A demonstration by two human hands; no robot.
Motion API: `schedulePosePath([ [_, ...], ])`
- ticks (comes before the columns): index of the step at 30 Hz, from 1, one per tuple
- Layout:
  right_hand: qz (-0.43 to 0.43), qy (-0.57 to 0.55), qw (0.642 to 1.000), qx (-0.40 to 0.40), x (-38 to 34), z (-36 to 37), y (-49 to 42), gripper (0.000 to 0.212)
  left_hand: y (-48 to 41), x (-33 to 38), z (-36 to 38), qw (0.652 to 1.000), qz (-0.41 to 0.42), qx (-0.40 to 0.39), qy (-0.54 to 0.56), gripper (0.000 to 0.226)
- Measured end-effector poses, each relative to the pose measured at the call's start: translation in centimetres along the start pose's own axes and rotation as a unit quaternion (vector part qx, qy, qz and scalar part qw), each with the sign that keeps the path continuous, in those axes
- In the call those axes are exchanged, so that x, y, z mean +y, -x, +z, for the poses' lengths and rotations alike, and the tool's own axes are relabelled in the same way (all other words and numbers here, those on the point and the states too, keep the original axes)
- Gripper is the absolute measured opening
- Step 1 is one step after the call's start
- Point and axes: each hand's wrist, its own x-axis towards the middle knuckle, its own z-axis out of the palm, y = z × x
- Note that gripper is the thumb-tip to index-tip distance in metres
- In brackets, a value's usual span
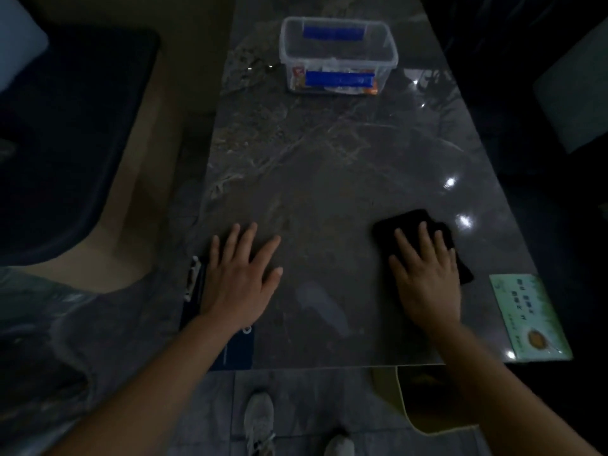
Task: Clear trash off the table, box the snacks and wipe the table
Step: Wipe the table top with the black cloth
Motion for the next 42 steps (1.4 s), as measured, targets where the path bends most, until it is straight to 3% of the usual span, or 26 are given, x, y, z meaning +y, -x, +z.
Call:
schedulePosePath([
  [3,-0.124,0.038,0.991,-0.029,1.9,0.6,5.2,0.057,1.0,0.1,0.8,0.999,-0.018,0.008,-0.036,0.064],
  [5,-0.141,0.05,0.988,-0.035,4.5,-0.3,2.9,0.058,1.0,0.3,0.8,0.999,-0.018,0.015,-0.042,0.064],
  [8,0.024,0.018,0.999,-0.027,4.1,-2.3,-4.2,0.062,1.1,0.5,1.0,0.999,-0.02,0.032,-0.037,0.062],
  [10,0.064,0.006,0.998,0.005,-0.5,-2.1,-7.3,0.06,1.1,0.7,0.9,0.999,-0.019,0.035,-0.028,0.06],
  [13,-0.1,0.022,0.995,0.023,-10.4,0.4,-7.7,0.058,1.3,0.5,1.0,0.997,-0.036,0.063,-0.007,0.057],
  [15,-0.247,0.026,0.969,-0.004,-15.1,2.2,-7.0,0.058,1.4,0.3,1.0,0.995,-0.055,0.087,0.011,0.052],
  [17,-0.331,0.027,0.943,-0.035,-16.5,2.1,-8.5,0.059,1.4,0.2,1.1,0.993,-0.057,0.099,0.01,0.049],
  [19,-0.297,0.041,0.954,-0.023,-15.4,1.3,-13.1,0.057,1.3,0.2,1.5,0.993,-0.055,0.102,0.008,0.049],
  [22,-0.115,-0.004,0.993,-0.006,-13.6,-0.5,-18.3,0.057,1.3,0.0,1.8,0.992,-0.047,0.114,0.0,0.05],
  [23,-0.089,-0.013,0.996,0.001,-14.3,-0.3,-18.7,0.058,1.3,0.0,1.7,0.992,-0.046,0.118,-0.006,0.049],
  [24,-0.094,-0.013,0.995,0.004,-15.4,0.2,-18.2,0.058,1.2,0.0,1.6,0.992,-0.049,0.117,-0.005,0.049],
  [26,-0.185,-0.007,0.982,-0.023,-16.0,0.9,-14.8,0.057,1.3,0.2,1.1,0.994,-0.046,0.1,0.004,0.049],
  [29,-0.284,0.028,0.958,-0.032,-10.5,0.9,-10.2,0.054,1.4,0.3,1.0,0.995,-0.05,0.089,0.01,0.051],
  [34,-0.041,-0.011,0.999,0.009,3.8,-1.2,-1.2,0.061,1.2,0.4,1.1,0.995,-0.053,0.084,-0.006,0.051],
  [36,-0.03,-0.006,0.999,0.027,3.8,-0.1,4.5,0.054,1.2,0.7,0.8,0.995,-0.057,0.083,-0.013,0.051],
  [38,-0.079,-0.023,0.996,0.031,1.0,1.7,9.1,0.052,1.2,0.8,0.6,0.995,-0.061,0.075,-0.014,0.051],
  [42,-0.275,0.002,0.961,0.003,-1.9,3.6,12.6,0.048,1.4,0.9,0.4,0.995,-0.063,0.075,-0.018,0.05],
])
